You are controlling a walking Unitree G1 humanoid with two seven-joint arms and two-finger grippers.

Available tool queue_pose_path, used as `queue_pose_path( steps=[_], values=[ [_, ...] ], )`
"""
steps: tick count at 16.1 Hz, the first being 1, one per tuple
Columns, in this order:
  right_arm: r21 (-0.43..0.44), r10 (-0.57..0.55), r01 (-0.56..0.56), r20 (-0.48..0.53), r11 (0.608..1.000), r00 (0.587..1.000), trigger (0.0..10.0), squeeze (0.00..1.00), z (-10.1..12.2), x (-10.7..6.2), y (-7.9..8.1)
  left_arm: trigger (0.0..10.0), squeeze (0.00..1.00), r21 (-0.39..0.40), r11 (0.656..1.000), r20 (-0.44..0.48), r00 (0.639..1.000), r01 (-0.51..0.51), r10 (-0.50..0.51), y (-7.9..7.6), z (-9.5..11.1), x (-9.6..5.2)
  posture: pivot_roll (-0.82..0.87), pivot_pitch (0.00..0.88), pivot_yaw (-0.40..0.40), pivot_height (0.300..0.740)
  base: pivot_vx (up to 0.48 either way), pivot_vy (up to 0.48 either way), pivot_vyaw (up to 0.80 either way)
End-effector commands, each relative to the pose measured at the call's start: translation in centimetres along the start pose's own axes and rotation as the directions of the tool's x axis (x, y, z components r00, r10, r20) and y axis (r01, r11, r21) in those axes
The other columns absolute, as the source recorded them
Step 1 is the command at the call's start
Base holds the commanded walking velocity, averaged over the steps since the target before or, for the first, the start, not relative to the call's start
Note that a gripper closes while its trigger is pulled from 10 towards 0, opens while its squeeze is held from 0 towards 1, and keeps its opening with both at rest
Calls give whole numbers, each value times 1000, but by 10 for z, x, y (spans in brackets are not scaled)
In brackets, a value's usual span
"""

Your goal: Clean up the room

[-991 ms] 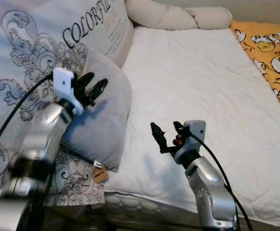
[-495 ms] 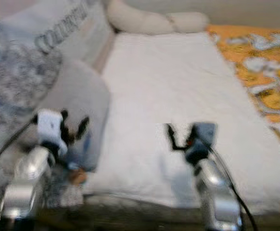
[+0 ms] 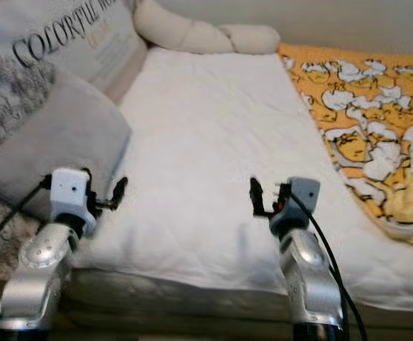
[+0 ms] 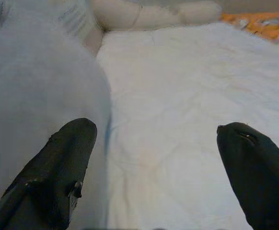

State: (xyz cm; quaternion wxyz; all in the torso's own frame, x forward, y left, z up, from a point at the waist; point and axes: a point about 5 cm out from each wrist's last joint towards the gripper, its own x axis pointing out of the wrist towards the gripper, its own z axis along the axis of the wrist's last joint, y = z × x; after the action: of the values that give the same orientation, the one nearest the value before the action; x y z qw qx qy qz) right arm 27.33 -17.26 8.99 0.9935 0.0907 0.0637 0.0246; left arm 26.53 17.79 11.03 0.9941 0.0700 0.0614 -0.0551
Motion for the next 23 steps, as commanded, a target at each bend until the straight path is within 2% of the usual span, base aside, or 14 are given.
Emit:
queue_pose_path(
  steps=[1,4,6,7,10,12,13,15,17,22,23],
  values=[
    [-27,23,-22,42,999,999,10000,1000,6,8,11,10000,1000,13,1000,-4,1000,-15,15,4,3,3,39,0,-45,740,0,-386,0],
    [22,29,-29,36,999,999,10000,1000,10,18,18,10000,1000,-17,1000,1,1000,-24,24,4,5,9,20,0,-34,740,0,-382,0],
    [-77,76,-72,57,994,995,10000,1000,12,21,22,10000,1000,-29,999,-17,999,-29,29,5,3,11,15,0,-27,740,0,-381,0],
    [-25,63,-62,40,998,997,10000,1000,9,22,21,10000,1000,-21,999,-33,999,-38,38,6,-1,11,20,0,-29,740,0,-386,0],
    [-38,73,-72,38,997,997,10000,1000,6,22,24,10000,1000,-18,998,-36,998,-56,55,10,-1,13,29,0,-37,740,0,-384,0],
    [-27,62,-62,24,998,998,10000,1000,2,21,23,10000,1000,-30,997,-40,997,-74,73,12,-2,12,24,0,-37,740,0,-382,0],
    [-73,51,-48,38,996,998,10000,1000,3,21,20,10000,1000,-28,997,-42,997,-72,71,12,-3,12,26,0,-36,740,0,-386,0],
    [-46,25,-23,37,999,999,10000,1000,0,20,15,10000,1000,-2,997,-39,996,-78,78,11,-4,12,25,0,-37,740,0,-382,0],
    [-43,33,-32,29,999,999,10000,1000,-1,20,16,10000,1000,-57,996,-43,997,-72,70,8,-5,12,22,0,-36,740,0,-411,0],
    [-40,2,-1,37,999,999,10000,1000,-2,20,14,10000,1000,-49,988,-2,989,-149,149,12,-2,14,21,0,-37,740,0,-419,0],
    [-41,-11,13,32,999,999,10000,1000,-2,20,12,10000,1000,-42,989,-6,990,-138,138,12,-2,15,21,0,-37,740,0,-386,0]
  ],
)
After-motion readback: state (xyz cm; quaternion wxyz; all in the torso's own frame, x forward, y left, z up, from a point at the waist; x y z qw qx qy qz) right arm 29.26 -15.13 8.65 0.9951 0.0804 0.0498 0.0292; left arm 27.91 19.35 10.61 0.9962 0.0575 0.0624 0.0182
